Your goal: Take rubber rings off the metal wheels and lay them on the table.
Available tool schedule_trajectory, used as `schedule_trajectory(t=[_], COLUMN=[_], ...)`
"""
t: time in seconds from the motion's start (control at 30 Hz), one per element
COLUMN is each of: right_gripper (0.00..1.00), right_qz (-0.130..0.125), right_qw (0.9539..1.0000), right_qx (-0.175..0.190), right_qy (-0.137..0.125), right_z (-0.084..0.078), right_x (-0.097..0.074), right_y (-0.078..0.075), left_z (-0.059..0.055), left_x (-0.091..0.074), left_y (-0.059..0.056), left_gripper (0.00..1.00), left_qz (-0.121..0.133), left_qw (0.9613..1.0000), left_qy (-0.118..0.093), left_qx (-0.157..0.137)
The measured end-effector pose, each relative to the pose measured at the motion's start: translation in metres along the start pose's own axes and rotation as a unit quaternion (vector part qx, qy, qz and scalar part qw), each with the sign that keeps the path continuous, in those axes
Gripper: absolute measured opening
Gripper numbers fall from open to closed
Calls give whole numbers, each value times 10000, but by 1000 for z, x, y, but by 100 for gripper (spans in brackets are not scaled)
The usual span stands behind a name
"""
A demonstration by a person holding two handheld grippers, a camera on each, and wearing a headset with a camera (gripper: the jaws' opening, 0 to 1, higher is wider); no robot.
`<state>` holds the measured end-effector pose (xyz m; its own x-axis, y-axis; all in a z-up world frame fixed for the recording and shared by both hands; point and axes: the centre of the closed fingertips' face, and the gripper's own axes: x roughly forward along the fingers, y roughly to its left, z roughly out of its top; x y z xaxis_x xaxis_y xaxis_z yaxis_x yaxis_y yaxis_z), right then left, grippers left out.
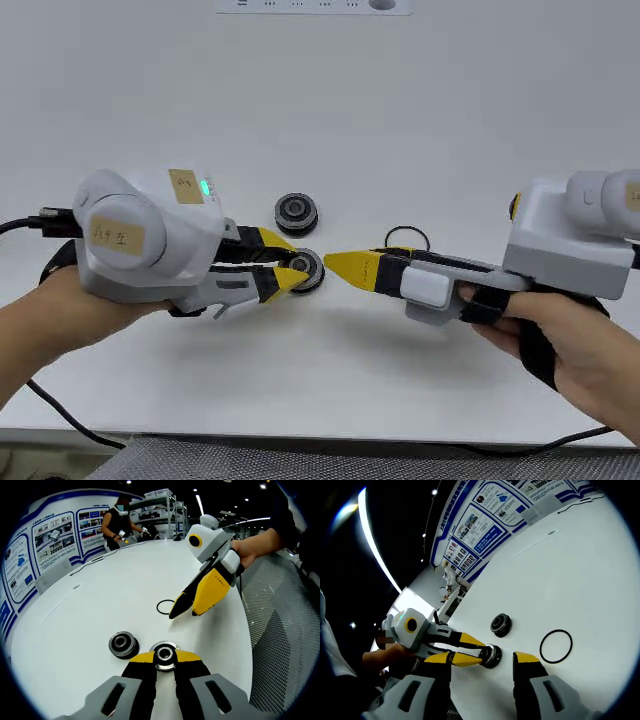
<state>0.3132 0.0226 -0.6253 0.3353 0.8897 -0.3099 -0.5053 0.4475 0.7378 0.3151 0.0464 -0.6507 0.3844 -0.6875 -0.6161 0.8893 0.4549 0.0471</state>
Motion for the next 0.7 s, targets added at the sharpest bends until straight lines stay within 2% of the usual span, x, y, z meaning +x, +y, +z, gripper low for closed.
schedule_trajectory(t=[0.17,0.3,0.43,0.57,0.7], right_gripper=[54,55,57,58,59], right_qz=[102,278,203,189,134], right_qw=[9997,9979,9978,9961,9958], right_qx=[199,552,565,795,815], right_qy=[65,177,265,328,390], right_z=[-1,-5,-9,-10,-11], right_x=[10,16,20,21,23], right_y=[6,12,8,8,7], left_z=[0,-1,-2,-1,-2], left_x=[-1,-1,-2,-1,-1], left_y=[1,1,2,1,2], left_gripper=[13,13,12,12,12], left_qz=[-24,-32,7,7,-25], left_qw=[10000,10000,9997,9999,9999], left_qy=[-19,-43,-227,-165,-95], left_qx=[24,33,-90,11,80])
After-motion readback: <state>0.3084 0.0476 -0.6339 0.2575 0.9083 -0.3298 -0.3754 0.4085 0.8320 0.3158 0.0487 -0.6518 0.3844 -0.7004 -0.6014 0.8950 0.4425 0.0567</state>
